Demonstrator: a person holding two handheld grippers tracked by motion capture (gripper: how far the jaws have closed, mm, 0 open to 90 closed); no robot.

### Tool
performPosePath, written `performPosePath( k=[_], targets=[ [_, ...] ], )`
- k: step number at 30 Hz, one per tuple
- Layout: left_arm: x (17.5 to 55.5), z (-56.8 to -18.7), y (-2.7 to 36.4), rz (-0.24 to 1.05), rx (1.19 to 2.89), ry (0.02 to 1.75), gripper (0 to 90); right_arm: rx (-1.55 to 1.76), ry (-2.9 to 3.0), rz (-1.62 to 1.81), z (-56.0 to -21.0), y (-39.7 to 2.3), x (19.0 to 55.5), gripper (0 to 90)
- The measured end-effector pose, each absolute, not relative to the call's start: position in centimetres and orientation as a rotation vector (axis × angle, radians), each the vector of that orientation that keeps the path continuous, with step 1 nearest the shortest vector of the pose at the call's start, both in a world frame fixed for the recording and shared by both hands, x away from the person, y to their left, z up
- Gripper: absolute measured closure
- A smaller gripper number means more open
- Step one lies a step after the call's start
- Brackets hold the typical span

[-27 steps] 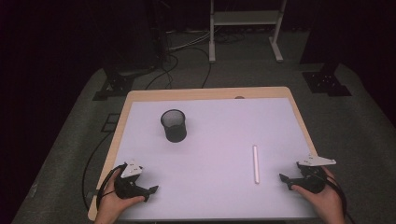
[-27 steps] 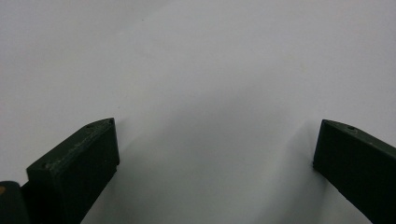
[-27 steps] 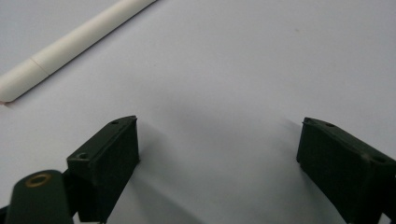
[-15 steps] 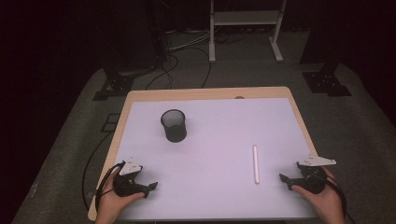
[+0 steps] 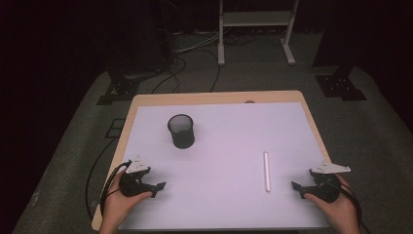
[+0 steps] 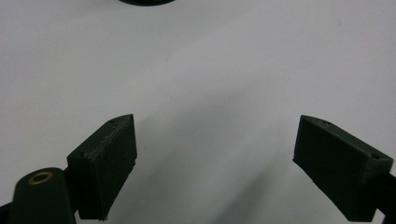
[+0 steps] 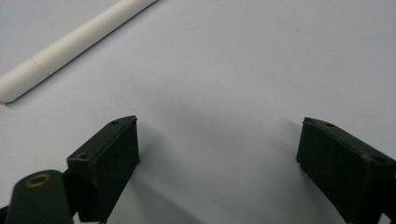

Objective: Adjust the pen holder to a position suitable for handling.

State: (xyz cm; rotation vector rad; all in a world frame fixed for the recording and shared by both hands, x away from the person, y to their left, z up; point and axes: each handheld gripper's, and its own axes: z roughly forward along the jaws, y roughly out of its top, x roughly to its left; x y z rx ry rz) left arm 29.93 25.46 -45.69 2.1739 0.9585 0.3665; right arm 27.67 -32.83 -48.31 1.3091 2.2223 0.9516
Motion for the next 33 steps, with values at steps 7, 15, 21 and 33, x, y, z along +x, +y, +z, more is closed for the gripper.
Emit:
performPosePath(
  k=[7,15,21,33],
  targets=[
    [30.6,-45.3,25.3,0.360,2.165,0.976,13.8,1.309,2.223,0.951,-48.3,-32.8,27.7,11.6],
    [31.5,-44.7,25.1,0.364,2.157,1.000,14.6,1.309,2.222,0.951,-48.3,-32.8,27.7,11.6],
    [32.3,-43.8,24.8,0.358,2.161,0.999,19.4,1.309,2.222,0.951,-48.3,-32.8,27.7,11.6],
    [34.2,-42.1,24.4,0.362,2.145,1.009,22.1,1.309,2.223,0.951,-48.3,-32.8,27.7,11.6]
  ],
)
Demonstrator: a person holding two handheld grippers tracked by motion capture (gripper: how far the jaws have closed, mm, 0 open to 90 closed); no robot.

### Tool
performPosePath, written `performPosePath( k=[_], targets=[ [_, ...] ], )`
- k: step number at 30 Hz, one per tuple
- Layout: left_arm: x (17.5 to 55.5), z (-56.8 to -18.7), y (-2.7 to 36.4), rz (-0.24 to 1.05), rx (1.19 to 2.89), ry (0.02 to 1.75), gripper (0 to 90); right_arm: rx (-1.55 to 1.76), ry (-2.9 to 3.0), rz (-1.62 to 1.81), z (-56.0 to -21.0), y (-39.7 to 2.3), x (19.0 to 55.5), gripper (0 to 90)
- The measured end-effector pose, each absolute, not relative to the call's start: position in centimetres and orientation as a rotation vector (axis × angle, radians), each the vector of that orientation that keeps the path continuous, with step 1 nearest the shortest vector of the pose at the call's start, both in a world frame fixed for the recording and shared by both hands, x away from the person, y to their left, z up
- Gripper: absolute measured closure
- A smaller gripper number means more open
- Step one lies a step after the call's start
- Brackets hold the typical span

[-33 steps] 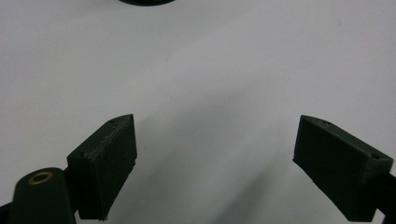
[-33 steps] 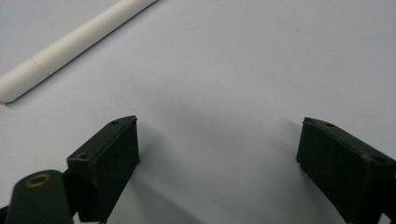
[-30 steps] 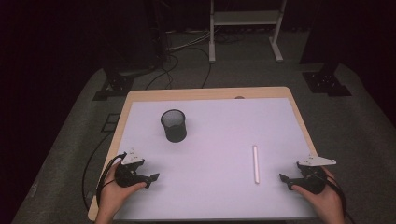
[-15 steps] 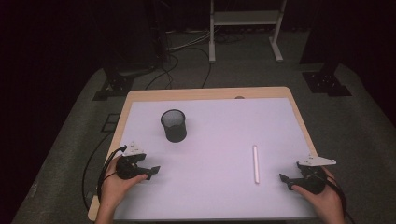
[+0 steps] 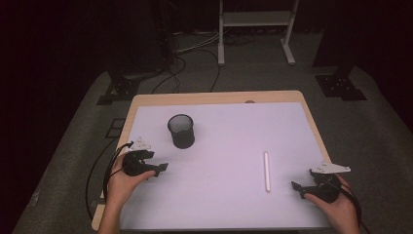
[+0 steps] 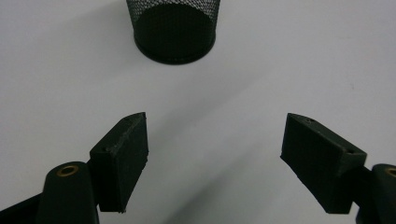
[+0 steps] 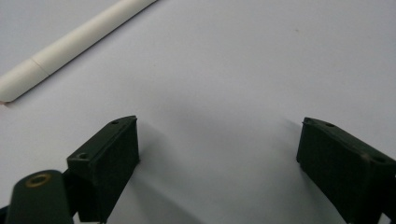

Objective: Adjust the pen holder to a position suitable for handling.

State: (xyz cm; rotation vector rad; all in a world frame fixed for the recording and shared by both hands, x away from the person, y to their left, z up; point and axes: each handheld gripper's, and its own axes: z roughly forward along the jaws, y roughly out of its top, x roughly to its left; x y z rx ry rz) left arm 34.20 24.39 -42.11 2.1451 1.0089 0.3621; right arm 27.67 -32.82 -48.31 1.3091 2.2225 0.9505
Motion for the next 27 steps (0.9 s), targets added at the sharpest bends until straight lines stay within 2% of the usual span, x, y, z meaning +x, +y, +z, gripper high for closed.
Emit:
performPosePath(
  k=[27],
  targets=[
    [39.7,-38.5,22.6,0.405,2.097,1.051,25.0,1.306,2.222,0.948,-48.3,-32.8,27.7,11.7]
  ],
)
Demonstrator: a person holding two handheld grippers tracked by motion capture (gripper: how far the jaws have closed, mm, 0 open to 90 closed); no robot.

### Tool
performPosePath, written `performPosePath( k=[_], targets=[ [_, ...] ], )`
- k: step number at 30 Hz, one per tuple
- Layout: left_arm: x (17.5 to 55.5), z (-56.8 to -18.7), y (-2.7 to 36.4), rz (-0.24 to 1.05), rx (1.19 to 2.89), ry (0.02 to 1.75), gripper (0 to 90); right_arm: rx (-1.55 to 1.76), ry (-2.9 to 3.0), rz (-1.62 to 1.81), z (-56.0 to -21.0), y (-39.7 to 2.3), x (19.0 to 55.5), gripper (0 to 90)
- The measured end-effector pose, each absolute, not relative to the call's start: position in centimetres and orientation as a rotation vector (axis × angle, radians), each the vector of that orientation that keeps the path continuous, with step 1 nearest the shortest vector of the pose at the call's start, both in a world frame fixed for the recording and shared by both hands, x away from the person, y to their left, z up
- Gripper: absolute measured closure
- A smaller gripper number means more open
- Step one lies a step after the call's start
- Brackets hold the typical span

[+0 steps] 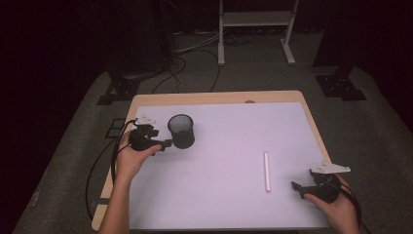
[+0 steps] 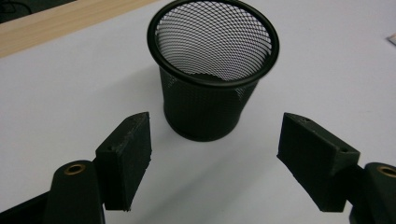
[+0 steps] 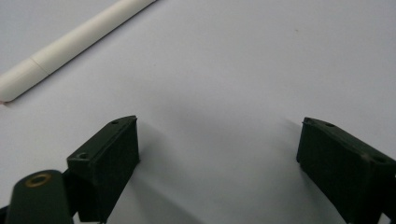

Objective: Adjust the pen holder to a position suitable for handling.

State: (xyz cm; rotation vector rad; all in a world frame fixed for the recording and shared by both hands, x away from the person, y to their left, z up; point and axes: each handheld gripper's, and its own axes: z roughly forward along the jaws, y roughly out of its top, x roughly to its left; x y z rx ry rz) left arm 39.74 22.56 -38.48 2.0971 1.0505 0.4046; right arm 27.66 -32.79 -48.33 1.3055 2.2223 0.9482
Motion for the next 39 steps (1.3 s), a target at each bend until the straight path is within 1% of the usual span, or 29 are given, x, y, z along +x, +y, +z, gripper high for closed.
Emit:
performPosePath(
  k=[18,33,37,39],
  targets=[
    [43.3,-36.5,21.5,0.418,2.128,1.091,31.0,1.305,2.222,0.947,-48.3,-32.8,27.7,11.7],
    [46.8,-36.5,20.3,0.426,2.185,1.118,36.3,1.306,2.222,0.947,-48.3,-32.8,27.7,11.7],
    [47.8,-36.5,20.1,0.426,2.207,1.128,41.8,1.305,2.222,0.947,-48.3,-32.8,27.7,11.7],
    [48.2,-36.6,20.1,0.413,2.215,1.129,42.8,1.305,2.221,0.948,-48.3,-32.8,27.7,11.7]
  ],
)
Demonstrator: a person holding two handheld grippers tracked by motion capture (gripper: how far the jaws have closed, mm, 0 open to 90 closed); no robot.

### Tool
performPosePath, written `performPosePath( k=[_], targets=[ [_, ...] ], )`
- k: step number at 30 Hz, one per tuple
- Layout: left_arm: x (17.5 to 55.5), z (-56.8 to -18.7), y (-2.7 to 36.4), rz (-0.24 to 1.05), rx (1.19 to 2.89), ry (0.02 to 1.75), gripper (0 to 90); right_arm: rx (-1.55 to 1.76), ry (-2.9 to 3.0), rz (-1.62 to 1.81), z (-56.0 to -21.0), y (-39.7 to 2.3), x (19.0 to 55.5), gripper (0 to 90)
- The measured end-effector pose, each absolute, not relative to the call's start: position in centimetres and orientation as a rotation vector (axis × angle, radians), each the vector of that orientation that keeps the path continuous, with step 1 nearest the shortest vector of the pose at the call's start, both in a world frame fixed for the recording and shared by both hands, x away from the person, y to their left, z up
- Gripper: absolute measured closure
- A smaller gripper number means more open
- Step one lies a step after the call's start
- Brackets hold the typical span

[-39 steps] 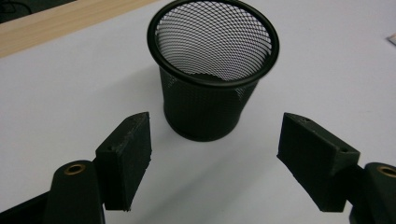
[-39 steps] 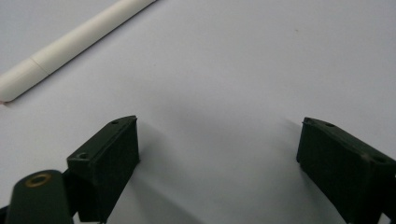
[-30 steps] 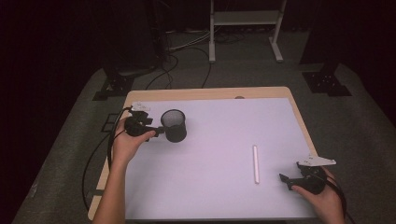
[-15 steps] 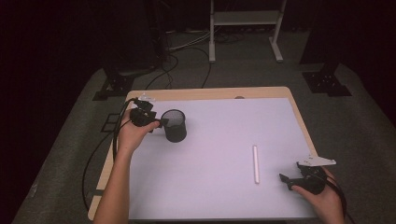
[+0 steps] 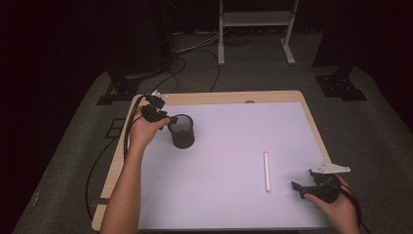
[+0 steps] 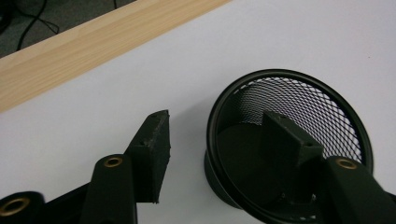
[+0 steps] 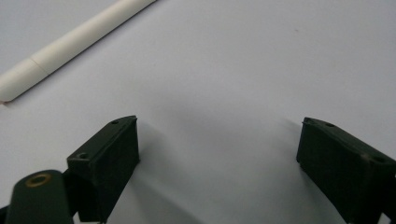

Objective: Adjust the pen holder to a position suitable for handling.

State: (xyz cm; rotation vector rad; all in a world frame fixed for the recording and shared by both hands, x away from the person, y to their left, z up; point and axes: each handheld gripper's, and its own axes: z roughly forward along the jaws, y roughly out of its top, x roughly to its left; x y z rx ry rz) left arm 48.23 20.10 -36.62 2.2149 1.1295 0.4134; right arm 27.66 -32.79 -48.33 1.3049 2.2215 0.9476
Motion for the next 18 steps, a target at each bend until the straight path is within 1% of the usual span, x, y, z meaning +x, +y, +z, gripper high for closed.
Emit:
performPosePath(
  k=[5,14,15,17,18],
  targets=[
    [48.7,-37.3,20.0,0.377,2.228,1.147,48.2,1.305,2.221,0.948,-48.3,-32.8,27.7,11.7],
    [49.1,-38.0,19.9,0.327,2.252,1.158,62.4,1.305,2.222,0.947,-48.3,-32.8,27.7,11.7],
    [49.2,-38.1,19.9,0.329,2.257,1.157,62.4,1.305,2.222,0.947,-48.3,-32.8,27.7,11.7],
    [49.2,-38.2,19.8,0.314,2.264,1.159,68.0,1.305,2.222,0.948,-48.3,-32.8,27.7,11.7],
    [49.2,-38.2,19.8,0.314,2.264,1.159,69.5,1.305,2.222,0.947,-48.3,-32.8,27.7,11.7]
  ],
)
